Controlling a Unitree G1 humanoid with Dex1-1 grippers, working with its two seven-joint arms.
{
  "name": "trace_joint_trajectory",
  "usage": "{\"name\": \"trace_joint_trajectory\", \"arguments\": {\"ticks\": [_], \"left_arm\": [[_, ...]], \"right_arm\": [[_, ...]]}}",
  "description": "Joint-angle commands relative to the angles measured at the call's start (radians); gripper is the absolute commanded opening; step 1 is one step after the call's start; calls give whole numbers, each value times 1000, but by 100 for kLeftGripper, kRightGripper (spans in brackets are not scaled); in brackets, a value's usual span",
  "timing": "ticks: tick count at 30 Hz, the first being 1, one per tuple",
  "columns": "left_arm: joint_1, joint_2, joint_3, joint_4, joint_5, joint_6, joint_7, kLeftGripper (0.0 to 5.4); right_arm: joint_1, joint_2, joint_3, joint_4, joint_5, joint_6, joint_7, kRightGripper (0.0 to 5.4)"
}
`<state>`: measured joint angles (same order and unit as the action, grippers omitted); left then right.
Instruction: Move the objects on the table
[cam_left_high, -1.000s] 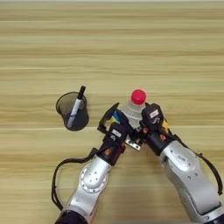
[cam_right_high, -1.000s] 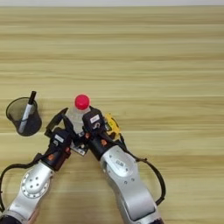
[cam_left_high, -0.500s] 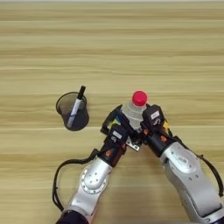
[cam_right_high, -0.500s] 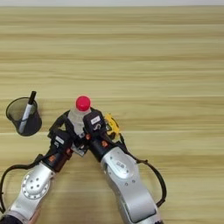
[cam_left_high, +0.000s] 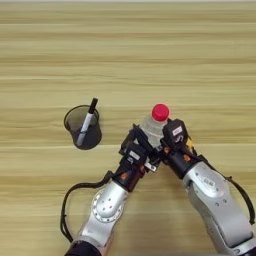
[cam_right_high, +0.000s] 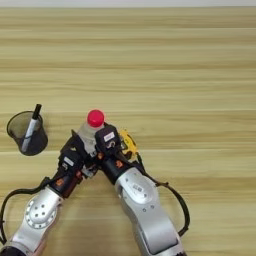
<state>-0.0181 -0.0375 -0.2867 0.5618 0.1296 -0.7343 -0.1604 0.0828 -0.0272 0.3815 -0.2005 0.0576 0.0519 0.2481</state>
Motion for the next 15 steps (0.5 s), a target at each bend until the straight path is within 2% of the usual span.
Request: {"name": "trace_joint_trajectory", "arguments": {"ticks": [1,11,15], "left_arm": [[-15,-7,12,10,-4,23,5,339],[-14,-7,19,7,-10,22,3,338],[-15,-7,24,11,-11,22,4,337]], "right_arm": [[-12,15,27,-28,-2,-26,17,323],[-17,16,20,-15,-2,-29,16,323],[-20,22,9,-15,4,-32,9,375]]}}
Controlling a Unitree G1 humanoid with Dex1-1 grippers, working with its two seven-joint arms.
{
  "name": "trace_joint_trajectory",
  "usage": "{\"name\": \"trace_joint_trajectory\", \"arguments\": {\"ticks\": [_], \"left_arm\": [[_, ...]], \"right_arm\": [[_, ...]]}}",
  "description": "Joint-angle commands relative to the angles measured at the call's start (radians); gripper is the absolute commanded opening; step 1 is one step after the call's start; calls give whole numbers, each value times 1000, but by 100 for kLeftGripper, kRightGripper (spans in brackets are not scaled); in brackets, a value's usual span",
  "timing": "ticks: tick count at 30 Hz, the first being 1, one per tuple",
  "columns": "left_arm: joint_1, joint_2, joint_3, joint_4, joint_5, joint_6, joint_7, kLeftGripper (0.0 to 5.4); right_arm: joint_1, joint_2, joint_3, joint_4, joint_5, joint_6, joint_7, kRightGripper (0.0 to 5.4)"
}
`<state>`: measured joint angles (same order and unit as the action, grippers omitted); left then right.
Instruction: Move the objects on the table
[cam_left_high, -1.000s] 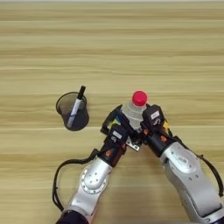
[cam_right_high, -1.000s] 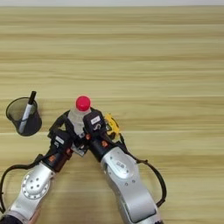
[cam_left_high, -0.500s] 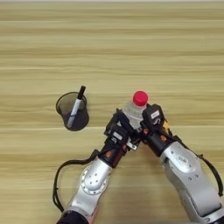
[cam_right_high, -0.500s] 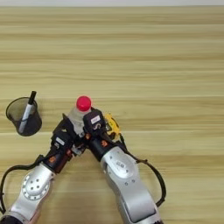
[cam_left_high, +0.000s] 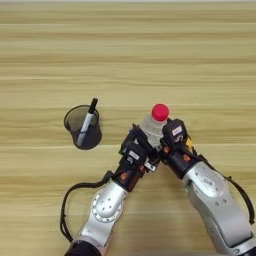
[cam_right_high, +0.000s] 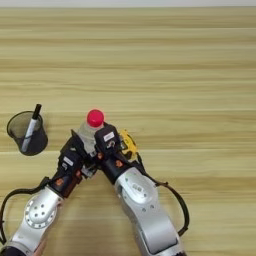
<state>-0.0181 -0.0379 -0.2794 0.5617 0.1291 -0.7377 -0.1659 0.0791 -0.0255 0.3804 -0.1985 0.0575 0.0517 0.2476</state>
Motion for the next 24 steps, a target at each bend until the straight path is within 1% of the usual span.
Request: {"name": "trace_joint_trajectory", "arguments": {"ticks": [1,2,7,11,16,20,24], "left_arm": [[-15,-6,19,13,-12,26,9,332],[-16,-6,21,14,-13,25,10,330],[-17,-7,28,19,-15,24,11,315],[-17,-9,31,20,-16,22,9,314],[-18,-11,35,24,-16,19,6,314],[-20,-11,37,29,-17,16,5,313],[-20,-10,39,31,-18,16,7,313]], "right_arm": [[-17,22,7,-17,6,-33,8,393],[-18,23,3,-18,7,-36,7,398],[-19,31,-6,-27,19,-59,11,462],[-14,35,-1,-44,31,-81,23,496],[-12,33,4,-45,32,-89,27,540],[-13,38,-5,-46,40,-109,25,540],[-8,51,-13,-71,68,-156,37,540]]}}
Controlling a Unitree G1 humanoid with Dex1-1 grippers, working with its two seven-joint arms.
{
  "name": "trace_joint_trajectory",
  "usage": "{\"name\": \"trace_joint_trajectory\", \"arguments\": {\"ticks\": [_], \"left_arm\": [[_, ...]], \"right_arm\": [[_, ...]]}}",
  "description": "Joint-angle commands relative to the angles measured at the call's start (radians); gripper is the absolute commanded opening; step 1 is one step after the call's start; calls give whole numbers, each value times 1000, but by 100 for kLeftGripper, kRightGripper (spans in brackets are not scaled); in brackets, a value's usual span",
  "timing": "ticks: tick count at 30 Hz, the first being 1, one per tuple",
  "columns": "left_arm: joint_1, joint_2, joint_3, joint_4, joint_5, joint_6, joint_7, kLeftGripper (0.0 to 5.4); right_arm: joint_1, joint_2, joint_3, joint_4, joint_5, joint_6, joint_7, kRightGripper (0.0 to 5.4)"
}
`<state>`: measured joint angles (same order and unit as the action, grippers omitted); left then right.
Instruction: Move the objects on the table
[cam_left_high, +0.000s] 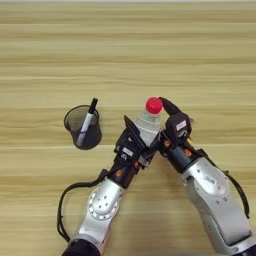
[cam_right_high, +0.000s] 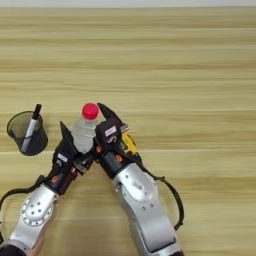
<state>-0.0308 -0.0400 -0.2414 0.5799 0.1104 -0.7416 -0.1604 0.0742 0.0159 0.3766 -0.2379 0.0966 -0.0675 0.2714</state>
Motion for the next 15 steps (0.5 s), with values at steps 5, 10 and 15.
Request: {"name": "trace_joint_trajectory", "arguments": {"ticks": [5,10,15], "left_arm": [[-2,-7,2,8,1,18,4,313],[20,-3,2,-32,-1,17,6,313],[58,10,24,-68,-18,20,14,313]], "right_arm": [[4,19,-21,-58,65,-78,16,540],[-1,33,-63,-66,96,-98,-1,540],[-20,42,-124,-52,114,-104,-28,540]]}}
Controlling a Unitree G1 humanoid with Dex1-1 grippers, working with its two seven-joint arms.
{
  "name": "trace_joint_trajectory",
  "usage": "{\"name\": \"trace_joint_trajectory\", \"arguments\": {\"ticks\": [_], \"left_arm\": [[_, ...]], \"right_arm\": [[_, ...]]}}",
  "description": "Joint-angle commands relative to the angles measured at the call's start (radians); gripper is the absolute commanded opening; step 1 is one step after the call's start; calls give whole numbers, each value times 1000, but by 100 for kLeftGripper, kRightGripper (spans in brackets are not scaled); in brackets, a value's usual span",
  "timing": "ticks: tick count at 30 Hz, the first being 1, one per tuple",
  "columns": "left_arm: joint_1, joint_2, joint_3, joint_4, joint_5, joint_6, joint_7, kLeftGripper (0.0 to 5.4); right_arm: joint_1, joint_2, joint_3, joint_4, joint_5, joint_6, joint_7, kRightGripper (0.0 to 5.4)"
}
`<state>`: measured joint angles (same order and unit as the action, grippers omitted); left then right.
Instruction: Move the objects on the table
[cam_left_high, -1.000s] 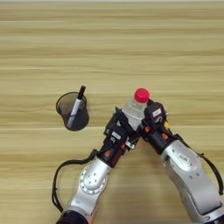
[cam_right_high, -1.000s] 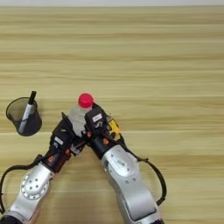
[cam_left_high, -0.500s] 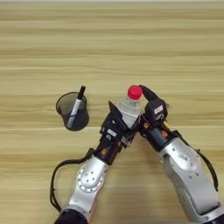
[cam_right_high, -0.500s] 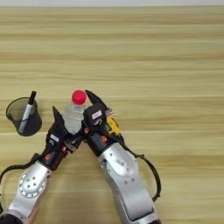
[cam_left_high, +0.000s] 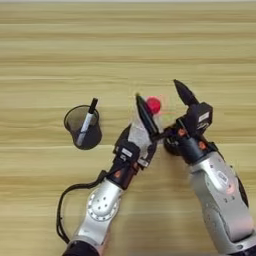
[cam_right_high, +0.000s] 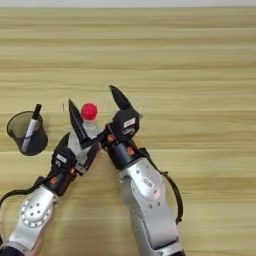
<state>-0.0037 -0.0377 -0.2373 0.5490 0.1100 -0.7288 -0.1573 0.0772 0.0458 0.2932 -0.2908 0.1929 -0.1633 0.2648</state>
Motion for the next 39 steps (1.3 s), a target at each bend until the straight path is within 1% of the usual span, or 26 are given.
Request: {"name": "trace_joint_trajectory", "arguments": {"ticks": [1,6,12,13,18,21,25,36,39], "left_arm": [[39,10,26,-43,-23,8,10,313],[64,12,52,-62,-36,3,17,313],[75,15,87,-63,-59,-7,31,313],[74,16,99,-59,-60,-12,42,313],[57,12,150,-21,-84,-32,62,313],[44,5,168,12,-105,-43,60,313],[21,1,186,77,-118,-67,54,313],[-14,-3,189,179,-118,-99,33,313],[-25,-9,190,201,-130,-102,13,313]], "right_arm": [[-28,13,-51,6,21,-8,-22,540],[-39,13,-73,19,25,-9,-24,540],[-47,15,-84,31,25,-12,-23,540],[-48,15,-85,33,24,-12,-23,540],[-51,16,-89,43,22,-13,-20,540],[-52,15,-90,48,20,-14,-18,540],[-53,14,-92,51,20,-15,-18,540],[-52,13,-94,57,16,-16,-21,540],[-52,13,-95,57,15,-16,-22,540]]}}
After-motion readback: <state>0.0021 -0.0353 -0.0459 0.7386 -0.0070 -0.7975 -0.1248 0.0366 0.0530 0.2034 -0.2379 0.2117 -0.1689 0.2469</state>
